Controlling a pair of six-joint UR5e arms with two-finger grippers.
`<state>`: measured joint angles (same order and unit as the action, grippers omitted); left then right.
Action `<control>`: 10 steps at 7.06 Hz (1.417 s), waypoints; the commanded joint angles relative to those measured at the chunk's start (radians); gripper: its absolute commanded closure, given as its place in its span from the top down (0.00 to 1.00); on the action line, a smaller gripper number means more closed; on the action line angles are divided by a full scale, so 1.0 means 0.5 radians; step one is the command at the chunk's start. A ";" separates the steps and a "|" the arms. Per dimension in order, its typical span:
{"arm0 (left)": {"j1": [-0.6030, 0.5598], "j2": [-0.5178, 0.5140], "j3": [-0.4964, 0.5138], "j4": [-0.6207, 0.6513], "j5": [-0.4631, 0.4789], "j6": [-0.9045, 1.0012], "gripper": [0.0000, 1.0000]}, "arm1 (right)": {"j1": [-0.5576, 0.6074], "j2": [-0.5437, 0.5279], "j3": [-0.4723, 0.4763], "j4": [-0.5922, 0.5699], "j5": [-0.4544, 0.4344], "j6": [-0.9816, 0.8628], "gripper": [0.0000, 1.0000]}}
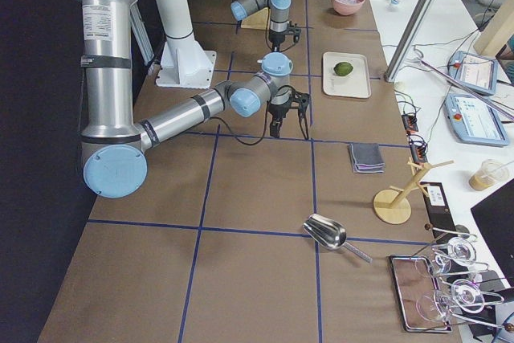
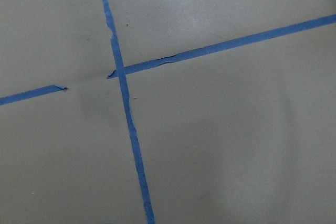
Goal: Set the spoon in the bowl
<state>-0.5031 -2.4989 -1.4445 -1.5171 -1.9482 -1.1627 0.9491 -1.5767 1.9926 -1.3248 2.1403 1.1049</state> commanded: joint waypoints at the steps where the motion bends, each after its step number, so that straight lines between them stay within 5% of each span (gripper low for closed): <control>1: 0.000 -0.003 0.002 0.000 0.000 0.003 0.82 | -0.002 0.003 -0.003 -0.001 0.002 0.005 1.00; 4: -0.152 0.125 -0.239 0.085 -0.088 0.076 0.82 | 0.010 -0.001 -0.040 0.005 0.008 -0.049 1.00; 7: -0.465 0.838 -0.971 0.322 -0.264 0.859 0.83 | 0.316 -0.114 -0.143 -0.032 0.139 -0.744 1.00; 8: -0.615 1.087 -1.116 0.325 -0.352 1.096 0.83 | 0.493 -0.126 -0.259 -0.029 0.307 -1.071 1.00; 10: -1.114 1.516 -1.158 0.328 -0.667 1.806 0.84 | 0.739 -0.154 -0.471 -0.035 0.349 -1.621 1.00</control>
<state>-0.9173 -1.8702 -2.0039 -1.3559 -2.1972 -0.4710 1.2440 -1.6480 1.8205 -1.3405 2.2960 0.4565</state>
